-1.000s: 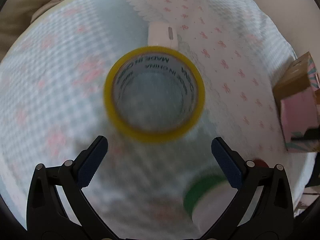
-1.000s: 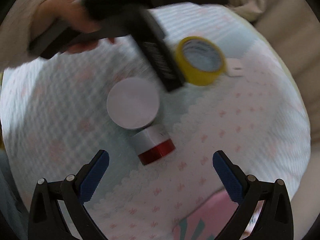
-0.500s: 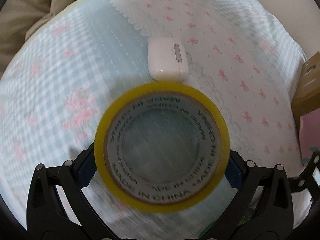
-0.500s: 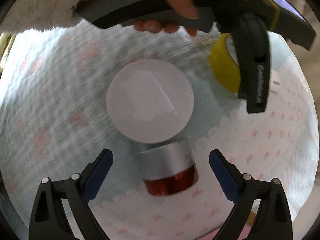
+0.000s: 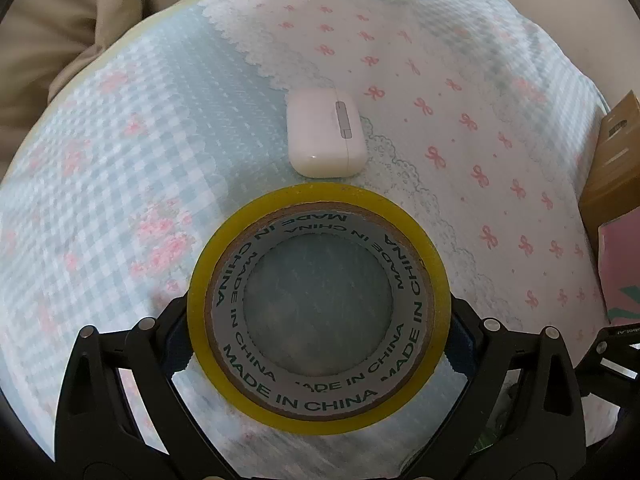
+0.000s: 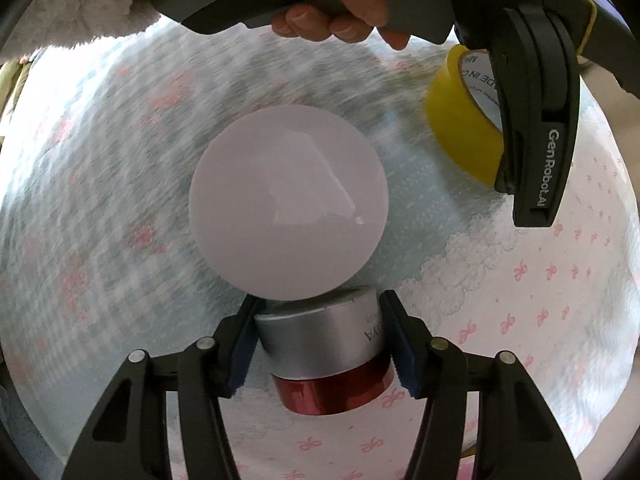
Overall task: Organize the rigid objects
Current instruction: 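Grasp the yellow tape roll with the left tool while the right tool grasps the red-based silver jar, then carry the tape roll and silver jar over the cardboard box with both tools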
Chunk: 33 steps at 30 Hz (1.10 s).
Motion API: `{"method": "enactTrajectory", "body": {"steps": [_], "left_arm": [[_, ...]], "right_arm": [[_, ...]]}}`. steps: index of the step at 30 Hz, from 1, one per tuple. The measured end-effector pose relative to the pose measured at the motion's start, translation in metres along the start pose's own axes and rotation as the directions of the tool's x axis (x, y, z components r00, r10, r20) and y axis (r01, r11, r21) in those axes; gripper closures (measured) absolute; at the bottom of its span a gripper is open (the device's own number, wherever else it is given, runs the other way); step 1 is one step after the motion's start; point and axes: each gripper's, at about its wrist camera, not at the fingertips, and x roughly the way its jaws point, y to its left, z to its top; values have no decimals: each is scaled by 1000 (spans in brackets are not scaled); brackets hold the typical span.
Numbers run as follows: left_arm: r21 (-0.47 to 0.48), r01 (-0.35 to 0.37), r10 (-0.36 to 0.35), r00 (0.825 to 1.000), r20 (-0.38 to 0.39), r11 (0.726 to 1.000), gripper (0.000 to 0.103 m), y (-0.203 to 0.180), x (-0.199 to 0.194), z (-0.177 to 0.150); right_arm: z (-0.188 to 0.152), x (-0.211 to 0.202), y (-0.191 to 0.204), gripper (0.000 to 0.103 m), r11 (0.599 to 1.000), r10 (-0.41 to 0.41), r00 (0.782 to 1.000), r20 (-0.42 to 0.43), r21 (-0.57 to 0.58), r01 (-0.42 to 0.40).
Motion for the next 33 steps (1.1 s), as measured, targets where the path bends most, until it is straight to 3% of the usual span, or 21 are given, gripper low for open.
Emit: {"method": "enactTrajectory", "body": {"steps": [11, 21, 28, 33], "left_arm": [[-32, -16, 17, 999, 34, 999, 7, 3, -44, -20], [-76, -13, 21, 994, 110, 997, 7, -9, -141, -33], [-42, -4, 10, 987, 157, 999, 7, -44, -233, -56], [-55, 22, -11, 981, 192, 998, 7, -77, -296, -71]], "right_arm": [[-19, -37, 16, 49, 991, -18, 1000, 10, 132, 17], [-34, -115, 42, 49, 961, -98, 995, 36, 263, 85], [-63, -206, 57, 49, 867, -126, 987, 101, 495, 60], [-83, -244, 75, 49, 798, -118, 988, 95, 601, 38]]}}
